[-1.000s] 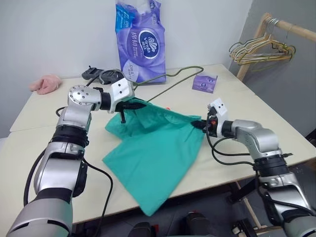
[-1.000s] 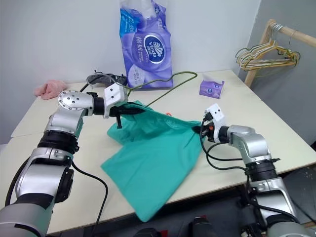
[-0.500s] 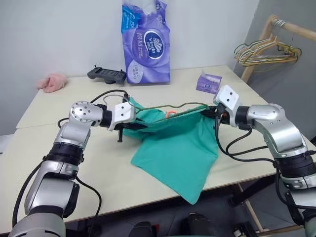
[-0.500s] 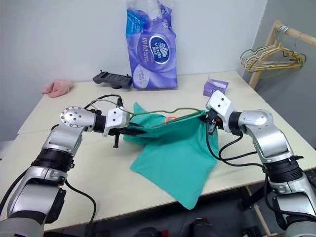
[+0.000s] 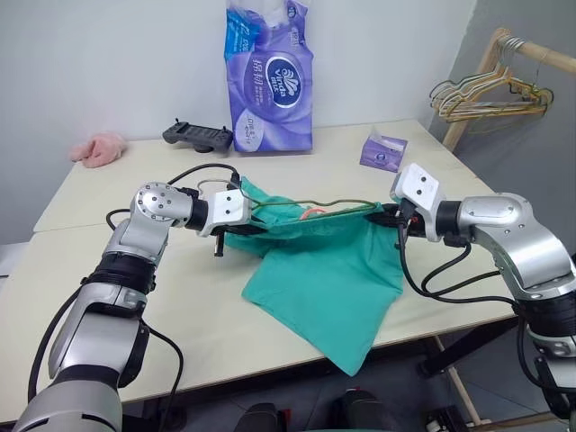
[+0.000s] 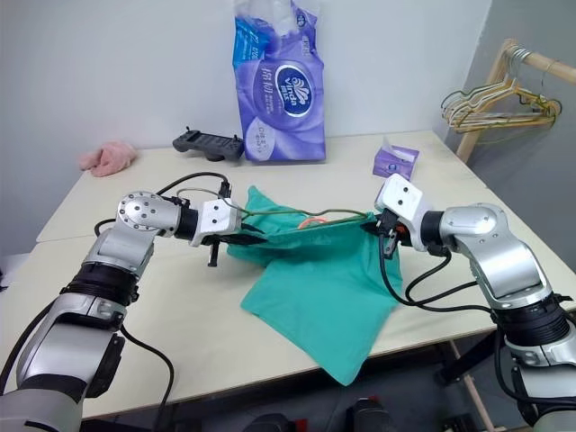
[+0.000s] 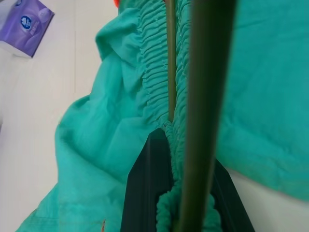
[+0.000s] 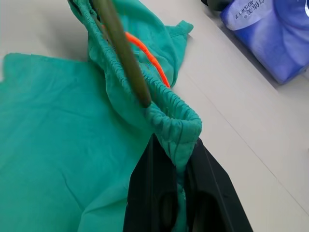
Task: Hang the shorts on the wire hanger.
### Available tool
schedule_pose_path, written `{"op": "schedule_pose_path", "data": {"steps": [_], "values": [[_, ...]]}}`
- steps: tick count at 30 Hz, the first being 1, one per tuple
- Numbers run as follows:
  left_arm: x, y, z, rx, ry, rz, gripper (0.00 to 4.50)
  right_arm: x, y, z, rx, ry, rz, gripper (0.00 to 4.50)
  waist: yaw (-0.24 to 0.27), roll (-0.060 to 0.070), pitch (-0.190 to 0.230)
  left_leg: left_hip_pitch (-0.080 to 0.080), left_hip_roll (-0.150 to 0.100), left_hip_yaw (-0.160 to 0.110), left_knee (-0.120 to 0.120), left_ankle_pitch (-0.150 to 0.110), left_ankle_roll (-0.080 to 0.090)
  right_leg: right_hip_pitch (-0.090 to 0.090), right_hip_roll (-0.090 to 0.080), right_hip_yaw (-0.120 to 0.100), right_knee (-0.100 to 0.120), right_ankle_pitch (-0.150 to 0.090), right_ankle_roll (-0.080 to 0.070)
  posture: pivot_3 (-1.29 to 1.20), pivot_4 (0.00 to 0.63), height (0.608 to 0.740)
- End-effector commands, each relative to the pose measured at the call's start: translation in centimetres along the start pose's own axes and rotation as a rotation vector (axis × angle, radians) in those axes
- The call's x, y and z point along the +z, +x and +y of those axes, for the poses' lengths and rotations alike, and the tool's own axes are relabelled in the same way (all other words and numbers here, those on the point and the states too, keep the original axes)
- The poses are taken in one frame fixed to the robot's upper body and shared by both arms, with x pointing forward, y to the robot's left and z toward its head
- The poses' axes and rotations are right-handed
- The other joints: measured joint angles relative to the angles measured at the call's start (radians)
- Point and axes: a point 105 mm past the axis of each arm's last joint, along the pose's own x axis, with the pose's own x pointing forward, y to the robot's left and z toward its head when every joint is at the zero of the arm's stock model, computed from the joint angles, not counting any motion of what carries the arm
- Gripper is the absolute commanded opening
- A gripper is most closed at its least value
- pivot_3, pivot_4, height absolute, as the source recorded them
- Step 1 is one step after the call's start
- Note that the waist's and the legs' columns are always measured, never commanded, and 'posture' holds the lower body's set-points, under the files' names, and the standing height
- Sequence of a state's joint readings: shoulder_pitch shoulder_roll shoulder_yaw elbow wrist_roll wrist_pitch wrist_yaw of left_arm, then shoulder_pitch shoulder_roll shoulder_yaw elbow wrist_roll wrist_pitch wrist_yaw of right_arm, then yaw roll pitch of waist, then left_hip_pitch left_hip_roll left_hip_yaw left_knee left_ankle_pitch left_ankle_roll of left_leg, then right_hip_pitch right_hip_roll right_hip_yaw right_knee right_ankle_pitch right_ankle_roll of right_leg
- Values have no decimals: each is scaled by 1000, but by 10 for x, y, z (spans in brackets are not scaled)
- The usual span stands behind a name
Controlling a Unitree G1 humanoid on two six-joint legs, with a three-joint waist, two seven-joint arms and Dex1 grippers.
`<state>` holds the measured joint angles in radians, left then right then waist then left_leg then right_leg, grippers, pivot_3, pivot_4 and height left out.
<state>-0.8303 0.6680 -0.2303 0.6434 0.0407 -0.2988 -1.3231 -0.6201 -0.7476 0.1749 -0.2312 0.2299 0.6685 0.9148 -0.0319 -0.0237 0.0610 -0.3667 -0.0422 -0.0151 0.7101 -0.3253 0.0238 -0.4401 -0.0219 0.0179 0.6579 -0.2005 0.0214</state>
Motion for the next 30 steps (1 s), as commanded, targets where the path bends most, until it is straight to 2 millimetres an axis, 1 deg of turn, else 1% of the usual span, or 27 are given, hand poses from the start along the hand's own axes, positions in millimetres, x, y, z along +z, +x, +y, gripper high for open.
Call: {"op": "schedule_pose_path", "data": {"steps": [1, 6, 10, 12, 16, 17, 25, 27, 30], "values": [[-8, -16, 10, 35, 20, 69, 0, 14, -21, -22, -91, -37, -26, 35, 0, 0, 0, 0, 0, 0, 0, 0, 0, 0, 0, 0, 0, 0, 0, -80, 22, 740], [-8, -17, 13, 56, 16, 62, 0, 16, -25, -16, -66, -42, -19, 35, 0, 0, 0, 0, 0, 0, 0, 0, 0, 0, 0, 0, 0, 0, 0, -81, 18, 740], [-13, -18, 12, 54, 22, 83, 0, 17, -27, -15, -69, -42, -16, 35, 0, 0, 0, 0, 0, 0, 0, 0, 0, 0, 0, 0, 0, 0, 0, -84, 9, 740], [-18, -20, 10, 42, 41, 121, 0, 18, -30, -15, -71, -45, -15, 35, 1, 0, 0, 0, 0, 0, 0, 0, 0, 0, 0, 0, 0, 0, 0, -84, 9, 740], [-38, -28, 6, -1, 125, 266, 0, 24, -32, -15, -73, -56, -19, 35, 1, 0, 0, 0, 0, 0, 0, 0, 0, 0, 0, 0, 0, 0, 0, -89, 6, 740], [-40, -29, 7, -4, 134, 280, 0, 26, -31, -15, -74, -58, -24, 35, 1, 0, 0, 0, 0, 0, 0, 0, 0, 0, 0, 0, 0, 0, 0, -89, 6, 740], [-50, -42, 26, 61, 210, 412, 0, 37, -33, -13, -60, -87, -29, 35, 1, 0, 0, 0, 0, 0, 0, 0, 0, 0, 0, 0, 0, 0, 0, -91, 4, 740], [-48, -42, 31, 82, 213, 415, 0, 41, -34, -12, -58, -109, -25, 35, 1, 0, 0, 0, 0, 0, 0, 0, 0, 0, 0, 0, 0, 0, 0, -92, 6, 740], [-47, -39, 31, 73, 219, 415, 0, 49, -34, -10, -49, -144, -16, 35, 0, 0, 0, 0, 0, 0, 0, 0, 0, 0, 0, 0, 0, 0, 0, -99, 5, 740]]}}
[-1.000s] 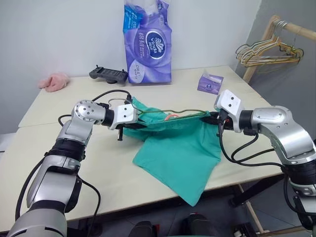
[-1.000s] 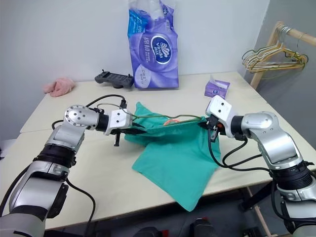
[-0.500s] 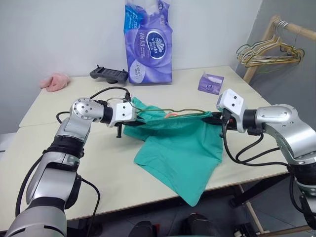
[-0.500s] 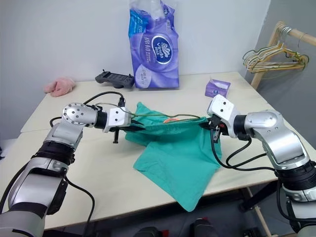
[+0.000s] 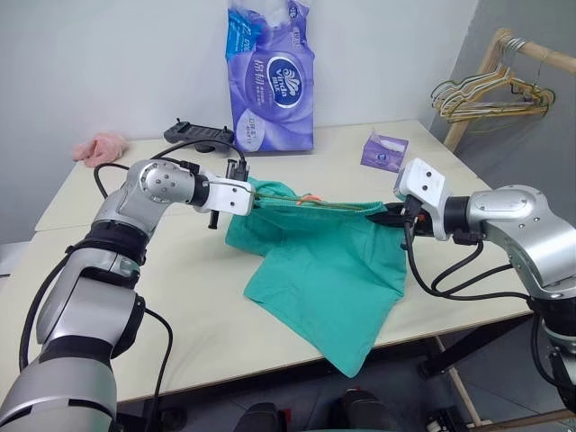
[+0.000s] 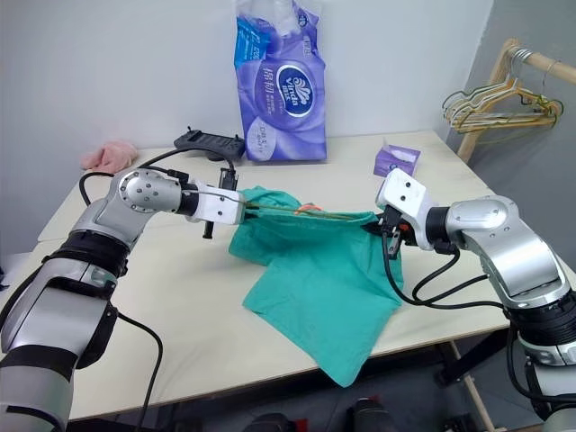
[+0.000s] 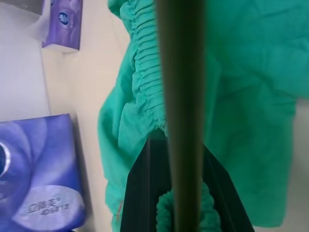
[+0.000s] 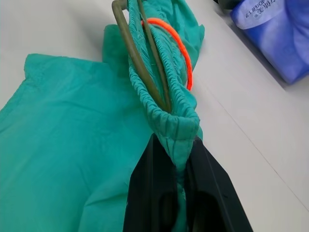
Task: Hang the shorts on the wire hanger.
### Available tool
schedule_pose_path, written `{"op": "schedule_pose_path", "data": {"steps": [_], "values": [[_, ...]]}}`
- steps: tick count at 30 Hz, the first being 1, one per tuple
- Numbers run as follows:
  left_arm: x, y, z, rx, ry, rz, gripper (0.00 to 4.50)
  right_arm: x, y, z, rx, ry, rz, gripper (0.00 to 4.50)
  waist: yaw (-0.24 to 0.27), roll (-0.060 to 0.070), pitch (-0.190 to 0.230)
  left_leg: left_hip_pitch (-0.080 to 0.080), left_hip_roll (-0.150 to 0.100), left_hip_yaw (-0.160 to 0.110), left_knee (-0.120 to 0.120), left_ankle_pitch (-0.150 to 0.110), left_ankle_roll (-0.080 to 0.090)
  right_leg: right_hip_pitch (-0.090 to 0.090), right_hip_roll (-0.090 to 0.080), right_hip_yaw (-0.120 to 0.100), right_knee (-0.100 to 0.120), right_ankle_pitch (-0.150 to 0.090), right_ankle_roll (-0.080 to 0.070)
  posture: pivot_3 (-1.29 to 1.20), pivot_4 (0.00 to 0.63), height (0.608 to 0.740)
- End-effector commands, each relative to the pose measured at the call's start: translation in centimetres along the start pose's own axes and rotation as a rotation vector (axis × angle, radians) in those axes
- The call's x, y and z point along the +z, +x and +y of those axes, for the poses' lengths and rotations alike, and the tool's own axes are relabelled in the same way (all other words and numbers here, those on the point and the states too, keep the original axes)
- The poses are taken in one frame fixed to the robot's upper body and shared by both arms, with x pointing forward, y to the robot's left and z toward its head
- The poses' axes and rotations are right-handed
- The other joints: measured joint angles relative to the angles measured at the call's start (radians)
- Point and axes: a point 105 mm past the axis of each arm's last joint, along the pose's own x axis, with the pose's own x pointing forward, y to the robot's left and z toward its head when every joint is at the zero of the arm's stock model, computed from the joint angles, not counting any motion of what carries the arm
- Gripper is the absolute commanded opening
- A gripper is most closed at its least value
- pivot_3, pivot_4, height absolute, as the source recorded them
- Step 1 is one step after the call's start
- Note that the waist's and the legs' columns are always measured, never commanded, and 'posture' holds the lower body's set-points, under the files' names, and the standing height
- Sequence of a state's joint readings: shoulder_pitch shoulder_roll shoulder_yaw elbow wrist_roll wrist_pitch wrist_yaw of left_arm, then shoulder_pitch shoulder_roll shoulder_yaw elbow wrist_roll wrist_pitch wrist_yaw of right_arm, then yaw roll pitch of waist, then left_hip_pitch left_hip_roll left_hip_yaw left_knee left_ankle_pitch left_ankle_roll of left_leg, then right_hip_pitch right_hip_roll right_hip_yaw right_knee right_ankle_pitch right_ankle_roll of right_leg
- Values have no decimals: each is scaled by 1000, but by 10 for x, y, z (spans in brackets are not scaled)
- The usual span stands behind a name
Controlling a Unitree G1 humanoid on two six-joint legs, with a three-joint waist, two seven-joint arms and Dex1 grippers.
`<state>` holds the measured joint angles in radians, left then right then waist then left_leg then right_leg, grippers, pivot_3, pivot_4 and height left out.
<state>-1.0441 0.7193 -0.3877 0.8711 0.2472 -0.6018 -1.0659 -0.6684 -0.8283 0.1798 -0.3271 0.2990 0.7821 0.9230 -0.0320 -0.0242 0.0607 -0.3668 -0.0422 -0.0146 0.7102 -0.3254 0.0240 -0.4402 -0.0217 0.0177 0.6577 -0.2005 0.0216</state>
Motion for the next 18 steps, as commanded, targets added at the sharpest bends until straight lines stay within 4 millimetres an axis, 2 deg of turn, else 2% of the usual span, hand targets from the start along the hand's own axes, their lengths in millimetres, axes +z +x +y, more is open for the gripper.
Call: {"op": "schedule_pose_path", "data": {"steps": [1, 5, 8, 13, 18], "values": [[-46, -18, -26, -94, -93, 213, 0, 35, -21, -11, -64, -131, -40, 35, 0, 0, 0, 0, 0, 0, 0, 0, 0, 0, 0, 0, 0, 0, 0, -99, 5, 740], [-46, -13, -25, -106, -84, 234, 0, 47, -14, 3, -17, -226, -23, 35, -1, 0, 0, 0, 0, 0, 0, 0, 0, 0, 0, 0, 0, 0, 0, -103, 6, 740], [-45, -11, -21, -105, -94, 248, 0, 48, -9, 6, -6, -316, 9, 35, -1, 0, 0, 0, 0, 0, 0, 0, 0, 0, 0, 0, 0, 0, 0, -105, 6, 740], [-52, -19, -22, -126, -104, 294, 0, 36, -13, -3, -34, -333, 62, 35, -1, 0, 0, 0, 0, 1, 0, 0, 0, 0, 1, -1, 0, 0, 0, -105, 10, 740], [-62, -28, -22, -135, -113, 349, 0, 10, -24, -18, -68, -316, 144, 35, -1, 0, 0, 0, 0, 1, 0, 0, 0, 0, 1, -1, 0, 0, 0, -106, 16, 740]]}}
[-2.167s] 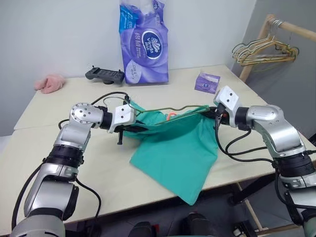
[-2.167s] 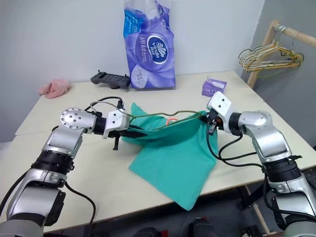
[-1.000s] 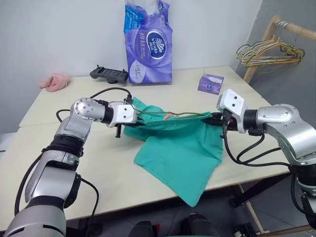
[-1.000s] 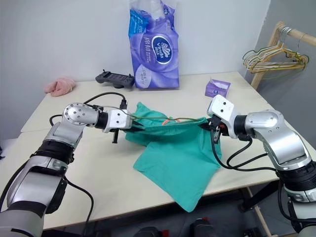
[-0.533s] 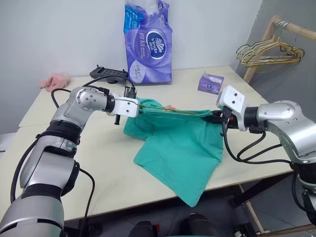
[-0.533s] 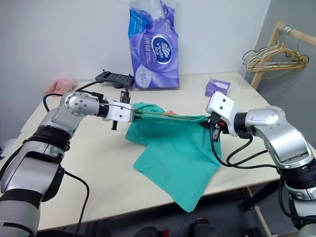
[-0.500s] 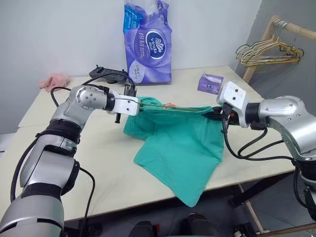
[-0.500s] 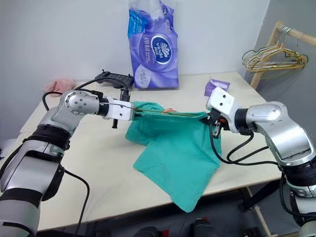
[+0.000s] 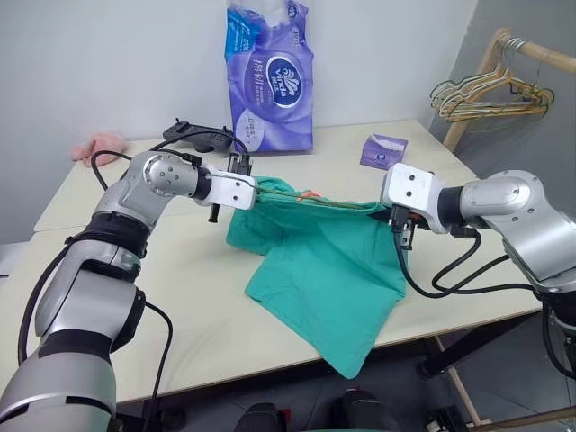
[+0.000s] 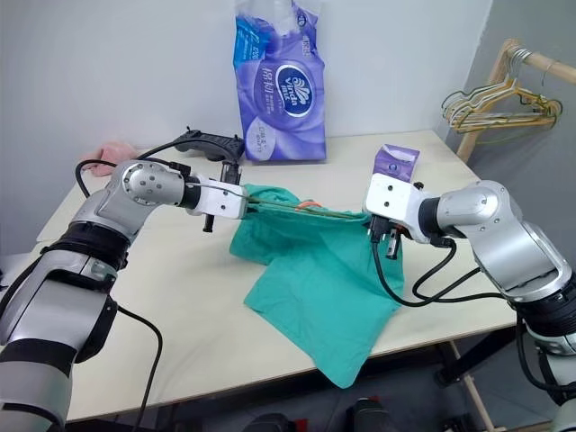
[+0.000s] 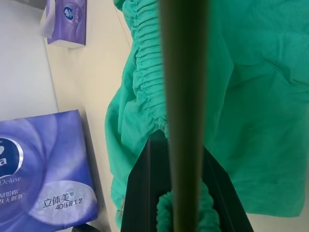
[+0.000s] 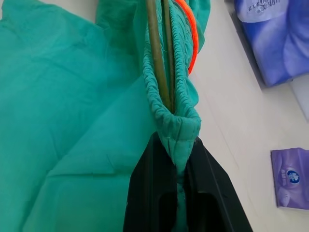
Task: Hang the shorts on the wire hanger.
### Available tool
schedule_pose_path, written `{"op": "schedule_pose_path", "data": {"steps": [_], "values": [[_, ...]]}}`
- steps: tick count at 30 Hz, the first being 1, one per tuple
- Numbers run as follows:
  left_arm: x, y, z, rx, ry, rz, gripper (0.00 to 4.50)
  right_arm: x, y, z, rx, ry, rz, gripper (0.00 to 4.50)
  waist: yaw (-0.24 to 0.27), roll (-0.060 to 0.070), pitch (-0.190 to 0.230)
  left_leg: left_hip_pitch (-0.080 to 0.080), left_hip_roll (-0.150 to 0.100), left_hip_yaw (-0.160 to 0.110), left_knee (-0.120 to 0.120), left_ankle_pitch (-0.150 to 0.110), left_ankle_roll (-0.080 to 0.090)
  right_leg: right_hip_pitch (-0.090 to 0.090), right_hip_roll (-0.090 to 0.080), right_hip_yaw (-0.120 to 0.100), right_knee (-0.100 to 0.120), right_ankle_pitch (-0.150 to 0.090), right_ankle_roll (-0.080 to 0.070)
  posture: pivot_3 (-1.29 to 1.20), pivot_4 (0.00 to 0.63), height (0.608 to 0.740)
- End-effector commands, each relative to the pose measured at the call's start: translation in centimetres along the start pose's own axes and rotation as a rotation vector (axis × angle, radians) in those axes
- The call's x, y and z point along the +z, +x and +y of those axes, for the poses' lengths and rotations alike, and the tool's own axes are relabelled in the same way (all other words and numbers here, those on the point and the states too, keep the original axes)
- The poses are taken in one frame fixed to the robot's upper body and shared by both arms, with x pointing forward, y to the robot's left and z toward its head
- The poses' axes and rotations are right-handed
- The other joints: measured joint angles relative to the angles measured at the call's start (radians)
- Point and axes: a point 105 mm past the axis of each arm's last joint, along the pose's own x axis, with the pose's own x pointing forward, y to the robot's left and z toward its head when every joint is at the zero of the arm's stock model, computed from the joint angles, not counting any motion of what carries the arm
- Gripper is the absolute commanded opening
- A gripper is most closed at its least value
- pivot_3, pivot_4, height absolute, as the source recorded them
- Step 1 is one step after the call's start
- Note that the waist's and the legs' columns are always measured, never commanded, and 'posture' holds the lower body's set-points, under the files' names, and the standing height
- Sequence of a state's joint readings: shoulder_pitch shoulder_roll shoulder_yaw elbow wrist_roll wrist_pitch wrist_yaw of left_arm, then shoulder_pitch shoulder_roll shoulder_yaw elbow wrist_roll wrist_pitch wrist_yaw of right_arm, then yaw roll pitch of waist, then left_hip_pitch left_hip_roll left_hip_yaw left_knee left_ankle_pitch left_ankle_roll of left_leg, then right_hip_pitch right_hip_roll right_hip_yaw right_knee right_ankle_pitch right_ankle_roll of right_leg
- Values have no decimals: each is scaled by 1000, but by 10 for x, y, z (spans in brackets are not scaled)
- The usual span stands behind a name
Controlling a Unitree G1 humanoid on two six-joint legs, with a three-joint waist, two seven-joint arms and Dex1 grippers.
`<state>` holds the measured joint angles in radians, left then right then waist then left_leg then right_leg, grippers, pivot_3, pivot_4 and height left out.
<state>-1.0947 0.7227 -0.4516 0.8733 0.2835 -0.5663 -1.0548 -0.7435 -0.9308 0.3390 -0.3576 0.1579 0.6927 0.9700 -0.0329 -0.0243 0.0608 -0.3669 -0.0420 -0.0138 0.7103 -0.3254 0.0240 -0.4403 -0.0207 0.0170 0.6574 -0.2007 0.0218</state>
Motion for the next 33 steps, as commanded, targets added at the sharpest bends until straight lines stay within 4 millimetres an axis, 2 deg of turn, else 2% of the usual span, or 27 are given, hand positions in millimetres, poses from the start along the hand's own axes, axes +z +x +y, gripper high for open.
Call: {"op": "schedule_pose_path", "data": {"steps": [1, 8, 11, 16, 19, 23, 27, 30, 33], "values": [[-65, -26, -32, -113, -154, 297, 0, -3, -29, -23, -97, -57, 22, 35, -1, 0, 0, 0, 0, 0, 0, 0, 0, 0, 0, 0, 0, 0, 0, -106, 16, 740], [-70, -30, -28, -102, -161, 333, 0, -20, -37, -24, -92, -37, 71, 35, -2, 0, 0, 0, 0, 1, 0, 0, 0, 0, 1, 0, 0, 0, 0, -112, 18, 740], [-70, -28, -25, -85, -151, 336, 0, -20, -37, -25, -96, -37, 68, 35, -2, 0, 0, 0, 0, 1, 0, 0, 0, 0, 1, 0, 0, 0, 0, -112, 19, 740], [-57, -12, -18, -25, -144, 273, 0, 22, -14, -31, -117, -65, -61, 35, -9, 0, 0, 1, 1, 1, 0, 0, 0, 0, 1, 0, 0, 0, 0, -121, 18, 740], [-48, -1, -16, -12, -136, 233, 0, 40, 3, -37, -147, -93, -84, 35, -22, 0, 0, 0, 1, 0, 0, 0, 0, -1, 1, 0, 0, 0, 0, -122, 19, 740], [-37, 8, -11, 10, -141, 197, 0, 50, 16, -31, -124, -153, -81, 35, -21, 0, 0, -1, 0, -1, 0, 0, 0, -1, 0, 0, 0, 0, 0, -115, 18, 740], [-30, 12, -6, 34, -144, 172, 0, 49, 26, -26, -109, -197, -57, 35, -20, 0, 0, -2, 0, -1, 1, 0, 0, -1, -1, 0, 0, 0, 0, -107, 15, 740], [-30, 11, -2, 58, -138, 173, 0, 43, 33, -18, -60, -188, -37, 728, -23, 0, 0, -2, 0, -1, 1, 0, 0, -1, -1, 0, 0, 0, 0, -98, 7, 740], [-29, 11, 4, 89, -141, 167, 0, 41, 37, -13, -46, -200, -28, 1724, -23, 0, 0, -2, 0, -1, 0, 0, 0, -1, -1, 0, 0, 0, 0, -96, 1, 740]]}}
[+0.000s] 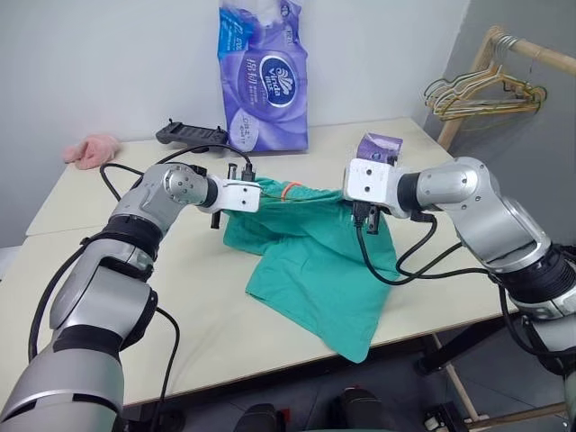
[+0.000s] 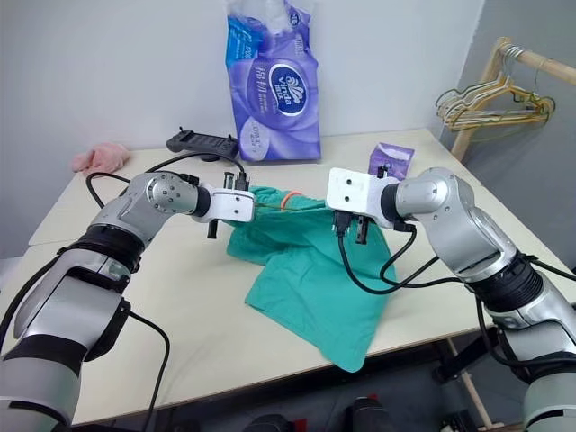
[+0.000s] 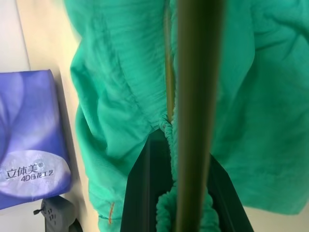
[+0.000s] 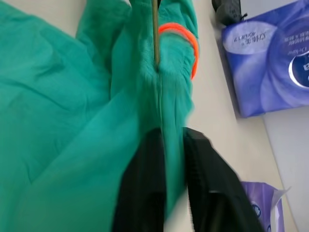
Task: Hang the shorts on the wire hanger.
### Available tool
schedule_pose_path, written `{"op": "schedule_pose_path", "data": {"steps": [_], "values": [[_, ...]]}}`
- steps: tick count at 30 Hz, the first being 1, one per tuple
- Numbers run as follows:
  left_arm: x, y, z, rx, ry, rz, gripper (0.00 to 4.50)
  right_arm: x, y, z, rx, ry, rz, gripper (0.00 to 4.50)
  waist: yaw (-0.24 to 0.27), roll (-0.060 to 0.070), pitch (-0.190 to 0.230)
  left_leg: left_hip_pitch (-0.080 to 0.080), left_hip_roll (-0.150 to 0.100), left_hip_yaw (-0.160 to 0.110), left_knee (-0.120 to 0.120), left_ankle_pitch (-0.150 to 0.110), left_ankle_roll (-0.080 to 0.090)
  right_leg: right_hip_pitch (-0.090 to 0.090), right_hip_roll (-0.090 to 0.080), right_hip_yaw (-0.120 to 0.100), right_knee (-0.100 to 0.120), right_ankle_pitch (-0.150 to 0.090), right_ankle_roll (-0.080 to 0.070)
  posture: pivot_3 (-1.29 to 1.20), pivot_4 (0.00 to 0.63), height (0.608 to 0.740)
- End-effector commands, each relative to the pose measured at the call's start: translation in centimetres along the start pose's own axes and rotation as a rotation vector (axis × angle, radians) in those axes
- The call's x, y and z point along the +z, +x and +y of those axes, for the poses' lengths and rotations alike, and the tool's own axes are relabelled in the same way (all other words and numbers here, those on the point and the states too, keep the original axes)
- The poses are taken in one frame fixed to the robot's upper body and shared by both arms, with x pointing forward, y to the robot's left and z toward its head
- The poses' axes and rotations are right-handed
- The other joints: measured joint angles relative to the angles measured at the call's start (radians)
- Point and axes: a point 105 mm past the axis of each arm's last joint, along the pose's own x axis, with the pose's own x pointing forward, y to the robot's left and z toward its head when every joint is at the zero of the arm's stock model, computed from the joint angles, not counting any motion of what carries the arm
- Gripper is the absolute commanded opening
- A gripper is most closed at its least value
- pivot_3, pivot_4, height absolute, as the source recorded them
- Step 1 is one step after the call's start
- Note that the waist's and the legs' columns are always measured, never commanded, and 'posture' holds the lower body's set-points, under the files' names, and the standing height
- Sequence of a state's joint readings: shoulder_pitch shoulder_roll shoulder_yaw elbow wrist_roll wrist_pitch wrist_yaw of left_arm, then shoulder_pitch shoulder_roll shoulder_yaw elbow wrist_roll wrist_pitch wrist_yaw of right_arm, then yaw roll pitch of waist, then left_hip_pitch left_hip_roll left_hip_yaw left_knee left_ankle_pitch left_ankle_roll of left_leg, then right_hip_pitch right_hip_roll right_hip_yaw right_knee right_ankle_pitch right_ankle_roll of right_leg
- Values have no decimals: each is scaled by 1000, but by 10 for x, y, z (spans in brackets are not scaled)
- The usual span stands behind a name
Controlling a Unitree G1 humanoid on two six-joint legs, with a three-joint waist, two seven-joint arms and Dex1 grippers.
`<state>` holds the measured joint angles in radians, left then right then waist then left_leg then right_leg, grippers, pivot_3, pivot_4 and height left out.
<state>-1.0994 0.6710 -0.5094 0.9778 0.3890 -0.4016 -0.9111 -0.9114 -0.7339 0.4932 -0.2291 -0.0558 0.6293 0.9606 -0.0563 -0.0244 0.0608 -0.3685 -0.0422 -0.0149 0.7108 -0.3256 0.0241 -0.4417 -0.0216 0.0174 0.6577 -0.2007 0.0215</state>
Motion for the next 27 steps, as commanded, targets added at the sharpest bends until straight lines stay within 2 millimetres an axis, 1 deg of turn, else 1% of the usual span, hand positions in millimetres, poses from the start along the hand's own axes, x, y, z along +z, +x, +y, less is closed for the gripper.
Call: {"op": "schedule_pose_path", "data": {"steps": [1, 2, 6, 7, 10, 12, 15, 18, 19, 21, 23, 27], "values": [[2, -10, 19, 86, -9, -14, 0, 5, -2, -3, -23, -48, -6, 1974, 0, 0, 0, 0, 0, 0, 0, 0, 0, 0, 0, 0, 0, 0, 0, -95, 0, 740], [3, -10, 19, 90, -9, -15, 0, 4, -2, -4, -34, -56, -1, 2419, 0, 0, 0, 0, 0, 0, 0, 0, 0, 0, 0, 0, 0, 0, 0, -95, 0, 740], [5, -10, 20, 101, -14, -30, 0, 7, -5, -4, -31, -17, -19, 3727, 0, 0, 0, 0, 0, 0, 0, 0, 0, 0, 0, 0, 0, 0, 0, -95, 0, 740], [5, -10, 20, 101, -12, -31, 0, 7, -9, -3, -26, -9, -20, 4063, 0, 0, 0, 0, 0, 0, 0, 0, 0, 0, 0, 0, 0, 0, 0, -96, 0, 740], [5, -10, 19, 102, -9, -35, 0, 7, -18, -7, -38, 5, -5, 4063, 0, 0, 0, 0, 0, 0, 0, 0, 0, 0, 0, 0, 0, 0, 0, -101, 0, 740], [7, -10, 20, 105, -3, -40, 0, 9, -18, -10, -38, 15, 6, 4063, 0, 0, 0, 0, 0, 0, 0, 0, 0, 0, 0, 0, 0, 0, 0, -106, 0, 740], [12, -8, 22, 111, 7, -55, 0, 10, -5, -15, -42, 16, 29, 4063, -1, 0, 0, 0, 0, 0, 0, 0, 0, 0, 0, 0, 0, 0, 0, -113, 0, 740], [16, -7, 23, 111, 9, -65, 0, 7, 8, -31, -98, -1, 66, 4063, -3, 0, 0, 0, 0, 0, 0, 0, 0, 0, 0, 0, 1, 0, 0, -104, 0, 740], [16, -7, 22, 110, 9, -67, 0, 6, 12, -33, -95, -4, 71, 4063, -3, 0, 0, 0, 0, 0, 0, 0, 0, 0, 0, 0, 1, 0, 0, -104, 0, 740], [17, -6, 22, 110, 9, -70, 0, 6, 19, -29, -57, 3, 72, 4063, -2, 0, 0, 0, 0, 0, 0, 0, 0, 0, -1, 0, 1, 0, 0, -91, 0, 740], [17, -6, 22, 111, 9, -71, 0, 4, 27, -20, 5, -6, 77, 4063, -1, 0, 0, 0, 0, 0, 0, 0, 0, -1, -1, 0, 1, 0, 0, -82, 0, 740], [17, -7, 23, 122, 9, -70, 0, -6, 39, -12, 56, -3, 104, 4063, -2, 0, 0, 0, 0, 0, 0, 0, 0, -1, -1, 0, 1, 0, 0, -67, 0, 740]]}}
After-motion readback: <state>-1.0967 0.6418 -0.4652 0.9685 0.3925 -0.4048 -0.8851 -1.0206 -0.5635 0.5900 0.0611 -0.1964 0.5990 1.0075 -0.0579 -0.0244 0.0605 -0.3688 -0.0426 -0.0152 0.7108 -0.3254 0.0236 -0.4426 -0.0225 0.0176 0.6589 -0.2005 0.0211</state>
